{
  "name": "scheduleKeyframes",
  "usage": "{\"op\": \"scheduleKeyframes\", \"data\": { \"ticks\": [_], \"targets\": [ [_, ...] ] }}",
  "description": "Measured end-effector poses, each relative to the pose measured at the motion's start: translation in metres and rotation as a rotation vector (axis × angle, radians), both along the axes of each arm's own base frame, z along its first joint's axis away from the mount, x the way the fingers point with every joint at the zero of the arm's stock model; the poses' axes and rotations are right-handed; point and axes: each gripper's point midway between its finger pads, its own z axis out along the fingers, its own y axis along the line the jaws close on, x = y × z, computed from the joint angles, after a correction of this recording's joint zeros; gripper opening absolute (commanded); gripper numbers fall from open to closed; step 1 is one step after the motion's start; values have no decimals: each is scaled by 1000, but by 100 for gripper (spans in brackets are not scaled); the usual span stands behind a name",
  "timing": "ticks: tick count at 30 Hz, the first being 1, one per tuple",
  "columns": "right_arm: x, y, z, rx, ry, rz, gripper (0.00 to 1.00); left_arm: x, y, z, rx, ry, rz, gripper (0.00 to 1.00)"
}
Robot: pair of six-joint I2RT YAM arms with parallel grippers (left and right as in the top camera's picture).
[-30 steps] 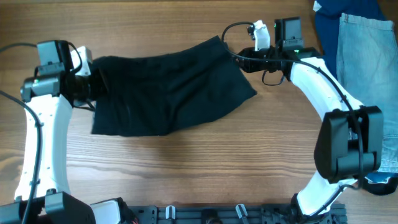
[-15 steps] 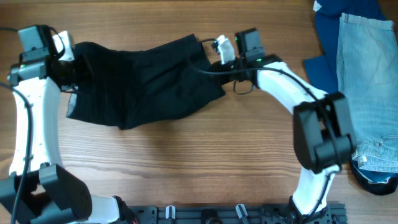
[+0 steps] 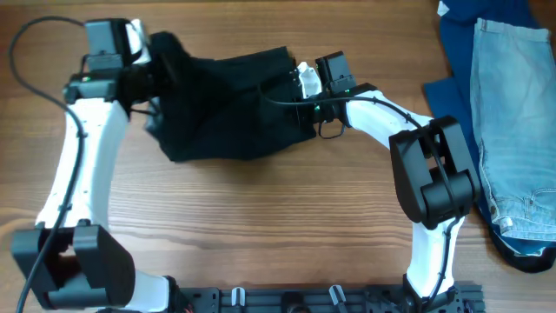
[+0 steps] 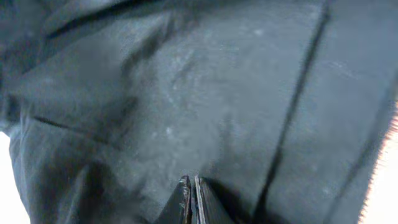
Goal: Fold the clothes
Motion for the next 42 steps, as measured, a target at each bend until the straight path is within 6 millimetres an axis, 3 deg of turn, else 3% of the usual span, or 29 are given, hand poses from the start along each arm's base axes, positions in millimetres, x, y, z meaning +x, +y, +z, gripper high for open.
{"op": "scheduleKeyframes", "data": {
  "ticks": [5,9,14,18,21,25,32,42],
  "targets": [
    [0,-1,-1,3,16,-21,4,20,-72,-16,-107,-11,-44,4],
    [2,0,1,10,13,-29,4,29,-102,-37,-159,12,-39,4],
    [16,-2,16,99,1,-62,4,36,-115,-55,-193,38,-23,4],
    [41,-52,56,173,-10,-194,4,42,-118,-53,-213,14,-16,4],
    [46,-76,62,176,-1,-243,4,45,-125,-49,-231,-4,-31,4],
    [38,-72,45,168,40,-238,4,45,-143,-41,-268,-31,-78,4],
    [24,-56,-10,167,169,-230,4,36,-176,-37,-286,-37,-153,4],
    [27,-45,-18,302,284,-268,4,32,-193,-28,-343,-52,-219,4]
  ]
}}
